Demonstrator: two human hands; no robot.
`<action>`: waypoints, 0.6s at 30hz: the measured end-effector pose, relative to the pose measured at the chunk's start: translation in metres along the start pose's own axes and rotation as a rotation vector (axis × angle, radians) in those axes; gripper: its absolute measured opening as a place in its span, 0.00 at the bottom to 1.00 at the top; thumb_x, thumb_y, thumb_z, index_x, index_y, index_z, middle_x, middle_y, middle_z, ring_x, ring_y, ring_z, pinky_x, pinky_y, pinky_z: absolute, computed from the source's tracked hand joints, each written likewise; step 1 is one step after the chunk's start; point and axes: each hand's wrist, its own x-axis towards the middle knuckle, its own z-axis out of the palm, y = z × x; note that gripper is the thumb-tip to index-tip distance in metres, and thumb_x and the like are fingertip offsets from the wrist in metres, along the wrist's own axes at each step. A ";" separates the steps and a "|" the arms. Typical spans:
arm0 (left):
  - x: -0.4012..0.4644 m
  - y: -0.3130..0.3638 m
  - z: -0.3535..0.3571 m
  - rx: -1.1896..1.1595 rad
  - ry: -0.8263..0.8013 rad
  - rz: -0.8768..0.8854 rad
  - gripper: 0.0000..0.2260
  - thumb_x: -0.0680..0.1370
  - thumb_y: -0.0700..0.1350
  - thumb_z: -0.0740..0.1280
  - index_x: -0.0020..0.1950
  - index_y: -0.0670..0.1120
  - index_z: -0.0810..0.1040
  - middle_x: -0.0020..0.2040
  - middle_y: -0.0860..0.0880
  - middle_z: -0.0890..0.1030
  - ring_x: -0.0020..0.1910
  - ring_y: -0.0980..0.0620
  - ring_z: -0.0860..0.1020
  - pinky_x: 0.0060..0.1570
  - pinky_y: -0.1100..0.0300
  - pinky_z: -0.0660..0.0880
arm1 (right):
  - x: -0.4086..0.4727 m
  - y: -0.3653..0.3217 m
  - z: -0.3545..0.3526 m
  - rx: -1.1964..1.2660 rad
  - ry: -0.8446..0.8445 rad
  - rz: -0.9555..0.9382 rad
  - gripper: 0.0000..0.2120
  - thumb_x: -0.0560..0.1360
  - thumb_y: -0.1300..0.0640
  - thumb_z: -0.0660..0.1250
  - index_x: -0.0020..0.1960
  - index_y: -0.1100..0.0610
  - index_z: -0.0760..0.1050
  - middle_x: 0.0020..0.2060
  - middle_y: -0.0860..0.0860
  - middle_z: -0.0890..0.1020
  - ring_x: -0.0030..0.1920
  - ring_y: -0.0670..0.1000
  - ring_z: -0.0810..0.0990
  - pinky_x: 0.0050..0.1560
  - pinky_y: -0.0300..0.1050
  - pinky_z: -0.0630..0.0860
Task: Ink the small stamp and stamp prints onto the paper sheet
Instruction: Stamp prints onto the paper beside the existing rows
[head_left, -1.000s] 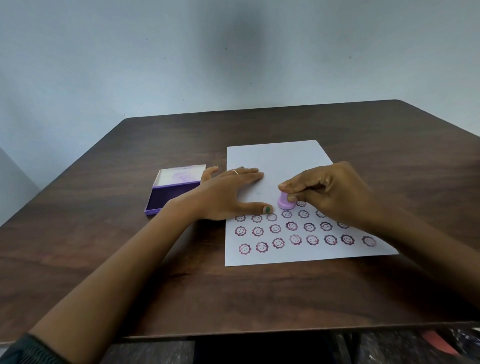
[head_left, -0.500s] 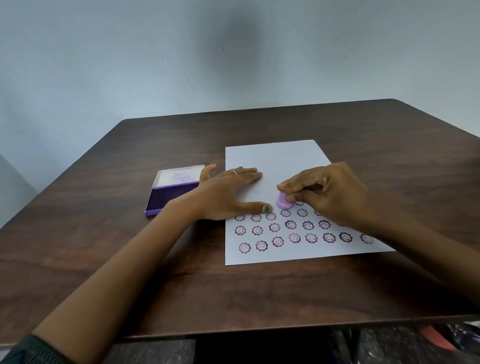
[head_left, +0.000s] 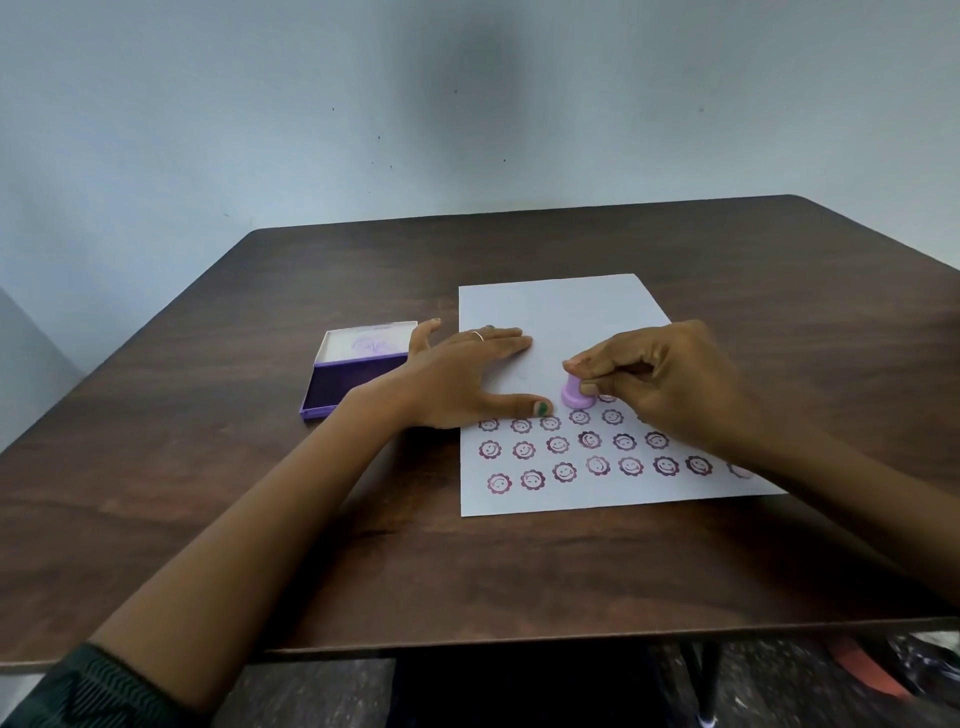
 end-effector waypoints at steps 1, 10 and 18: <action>0.000 0.000 0.000 -0.005 0.003 0.000 0.43 0.64 0.73 0.53 0.76 0.56 0.56 0.78 0.56 0.57 0.77 0.53 0.53 0.71 0.42 0.36 | 0.000 0.000 0.000 0.005 0.006 0.006 0.08 0.68 0.67 0.72 0.46 0.60 0.82 0.47 0.54 0.85 0.49 0.37 0.78 0.51 0.24 0.72; 0.002 -0.001 -0.002 0.008 0.000 0.012 0.45 0.63 0.75 0.52 0.76 0.56 0.56 0.78 0.55 0.57 0.76 0.53 0.54 0.71 0.41 0.38 | 0.006 0.001 -0.003 0.050 -0.026 0.095 0.10 0.66 0.64 0.73 0.46 0.56 0.83 0.44 0.50 0.85 0.45 0.40 0.81 0.50 0.29 0.76; 0.000 -0.001 -0.001 -0.011 0.004 0.019 0.41 0.68 0.73 0.55 0.76 0.55 0.56 0.78 0.55 0.57 0.76 0.54 0.54 0.72 0.40 0.38 | 0.012 0.010 -0.030 1.186 0.372 0.503 0.11 0.64 0.63 0.71 0.46 0.61 0.80 0.40 0.53 0.87 0.46 0.50 0.85 0.46 0.38 0.80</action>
